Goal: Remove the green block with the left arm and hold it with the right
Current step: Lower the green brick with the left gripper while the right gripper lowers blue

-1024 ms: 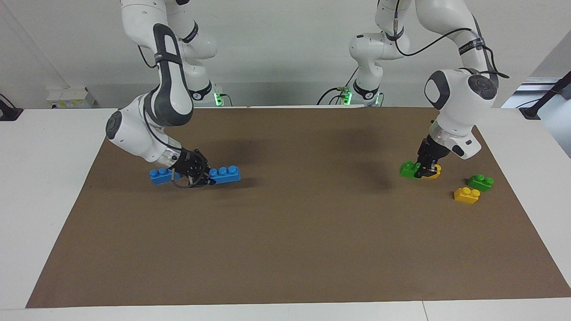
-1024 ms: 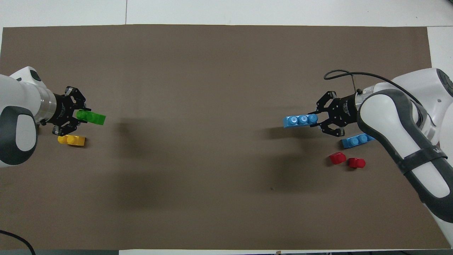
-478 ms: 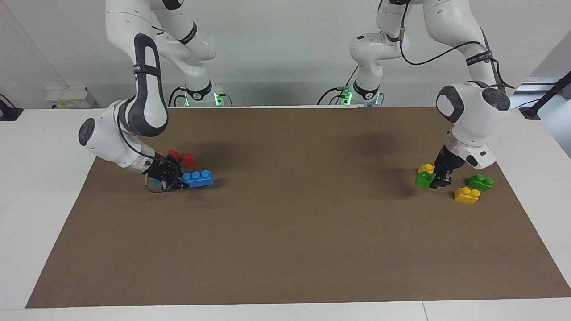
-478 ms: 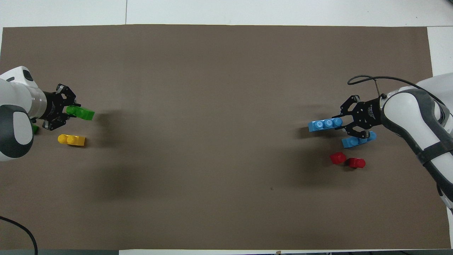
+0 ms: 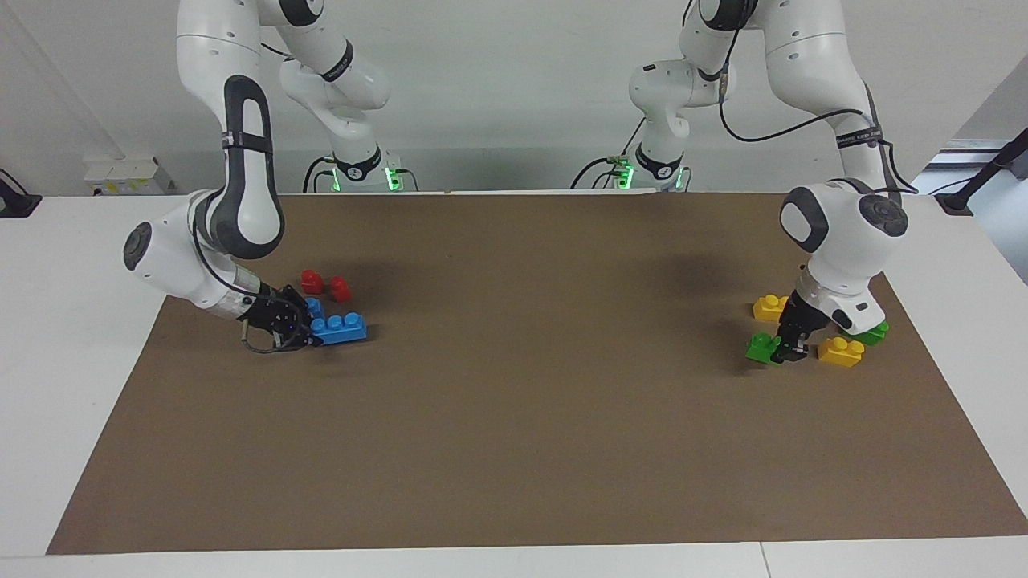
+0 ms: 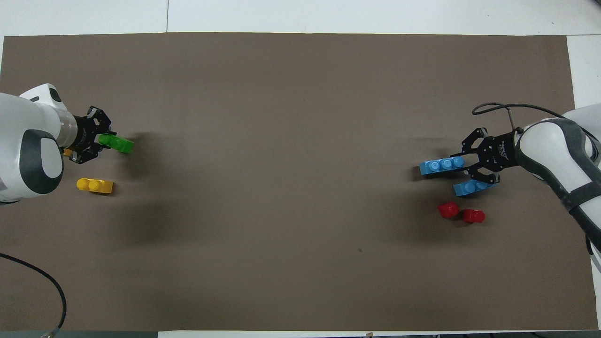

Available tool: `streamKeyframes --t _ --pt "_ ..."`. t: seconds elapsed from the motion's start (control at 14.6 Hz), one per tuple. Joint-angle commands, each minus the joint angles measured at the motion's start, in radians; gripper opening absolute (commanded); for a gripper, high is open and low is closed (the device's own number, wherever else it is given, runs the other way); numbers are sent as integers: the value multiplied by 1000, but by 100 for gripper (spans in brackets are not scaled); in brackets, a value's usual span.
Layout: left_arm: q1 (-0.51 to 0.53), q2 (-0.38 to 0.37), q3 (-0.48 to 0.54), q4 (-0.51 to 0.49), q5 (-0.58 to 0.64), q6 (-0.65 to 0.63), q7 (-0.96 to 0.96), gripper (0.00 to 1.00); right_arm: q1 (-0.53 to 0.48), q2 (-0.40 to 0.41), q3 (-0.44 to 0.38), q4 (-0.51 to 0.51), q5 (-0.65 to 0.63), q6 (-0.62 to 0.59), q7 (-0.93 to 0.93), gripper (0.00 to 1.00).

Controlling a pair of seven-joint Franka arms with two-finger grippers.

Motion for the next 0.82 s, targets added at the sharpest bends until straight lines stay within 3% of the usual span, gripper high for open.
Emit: streamKeyframes --t 0.0,0.55,0.61,0.68,0.75 --pt "10 45 -6 32 21 21 18 0 -18 3 13 -19 -12 39 -35 0" --pt "9 74 -6 31 21 40 26 0 -6 -2 15 -56 -12 91 -35 0" --pt "10 74 -6 31 21 38 53 40 -3 -2 15 -59 -12 91 -34 0" --pt "9 74 -6 32 21 36 90 99 -3 -3 15 -59 -12 90 -32 0" --pt "13 71 -6 32 21 30 119 100 -2 -3 15 -59 -12 87 -32 12"
